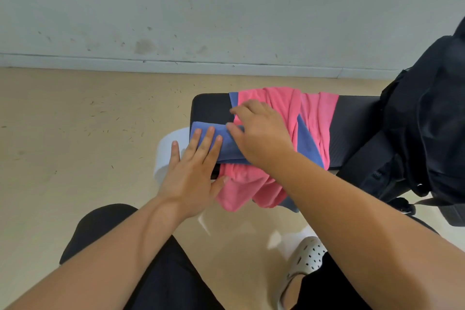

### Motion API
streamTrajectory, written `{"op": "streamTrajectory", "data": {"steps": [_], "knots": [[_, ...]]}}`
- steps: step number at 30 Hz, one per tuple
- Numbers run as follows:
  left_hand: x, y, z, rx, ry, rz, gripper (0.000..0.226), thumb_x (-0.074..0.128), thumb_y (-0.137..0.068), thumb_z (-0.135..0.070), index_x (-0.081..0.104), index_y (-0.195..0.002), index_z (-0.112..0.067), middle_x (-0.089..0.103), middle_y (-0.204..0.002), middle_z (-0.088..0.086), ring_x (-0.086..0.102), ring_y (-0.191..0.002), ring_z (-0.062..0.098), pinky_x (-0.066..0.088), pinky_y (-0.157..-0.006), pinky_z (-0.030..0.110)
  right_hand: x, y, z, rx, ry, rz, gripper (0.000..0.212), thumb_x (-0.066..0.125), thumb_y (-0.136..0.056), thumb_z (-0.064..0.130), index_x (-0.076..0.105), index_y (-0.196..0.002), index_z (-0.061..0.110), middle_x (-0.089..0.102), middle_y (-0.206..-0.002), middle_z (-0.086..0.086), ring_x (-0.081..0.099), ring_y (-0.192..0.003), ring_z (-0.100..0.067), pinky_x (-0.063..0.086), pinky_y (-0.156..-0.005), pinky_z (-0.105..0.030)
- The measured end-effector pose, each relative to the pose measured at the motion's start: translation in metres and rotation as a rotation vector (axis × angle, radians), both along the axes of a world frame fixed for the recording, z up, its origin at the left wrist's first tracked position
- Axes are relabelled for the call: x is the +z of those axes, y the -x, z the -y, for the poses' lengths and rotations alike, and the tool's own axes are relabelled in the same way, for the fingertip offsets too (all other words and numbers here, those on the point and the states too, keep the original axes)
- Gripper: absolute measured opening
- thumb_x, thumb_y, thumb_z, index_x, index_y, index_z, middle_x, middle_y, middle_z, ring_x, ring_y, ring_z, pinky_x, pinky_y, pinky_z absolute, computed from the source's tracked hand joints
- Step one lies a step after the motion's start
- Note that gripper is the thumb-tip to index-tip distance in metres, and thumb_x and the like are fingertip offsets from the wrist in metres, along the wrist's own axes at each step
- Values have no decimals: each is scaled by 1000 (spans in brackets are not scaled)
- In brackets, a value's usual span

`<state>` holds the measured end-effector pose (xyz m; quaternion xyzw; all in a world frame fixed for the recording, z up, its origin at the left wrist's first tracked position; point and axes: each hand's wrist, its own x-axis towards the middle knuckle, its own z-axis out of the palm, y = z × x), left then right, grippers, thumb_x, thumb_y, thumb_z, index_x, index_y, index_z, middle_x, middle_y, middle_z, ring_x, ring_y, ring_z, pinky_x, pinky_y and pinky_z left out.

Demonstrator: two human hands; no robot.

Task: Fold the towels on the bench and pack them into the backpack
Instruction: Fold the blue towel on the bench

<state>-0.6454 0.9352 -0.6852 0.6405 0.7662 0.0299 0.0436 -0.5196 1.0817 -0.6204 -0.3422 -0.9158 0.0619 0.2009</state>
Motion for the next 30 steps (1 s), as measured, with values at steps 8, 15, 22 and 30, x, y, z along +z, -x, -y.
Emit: {"op": "streamTrajectory", "data": {"steps": [8, 15, 22, 30], "knots": [[31, -2, -2, 104, -33, 305, 80, 7, -87, -61, -5, -158, -26, -7, -166, -13, -5, -153, 11, 4, -123, 51, -43, -4, 6, -76, 100, 239, 72, 11, -95, 59, 14, -160, 26, 15, -167, -4, 0, -154, -29, -6, -122, -55], [41, 4, -66, 191, -78, 180, 61, 17, -104, -42, 2, -160, -23, -9, -167, -9, -11, -153, 16, -3, -120, 57, -45, -8, 0, -41, 119, 202, 71, 9, -98, 61, 5, -160, 26, 5, -168, 1, -7, -155, -25, -8, -122, -53], [10, 5, -66, 269, -166, 301, 70, 8, -94, -51, 8, -160, -26, -3, -167, -10, -7, -153, 16, -3, -121, 53, -50, -10, -5, 16, 198, 120, 71, 14, -97, 60, 14, -160, 26, 8, -168, 5, -6, -155, -19, -4, -124, -50], [14, 5, -69, 292, -116, 336, 61, 22, -102, -41, 11, -160, -24, 10, -167, -5, -2, -154, 18, 1, -123, 53, -47, -8, -7, 111, 193, 99, 71, 28, -95, 58, 39, -152, 17, 35, -160, -3, 22, -151, -26, 12, -124, -47]]}}
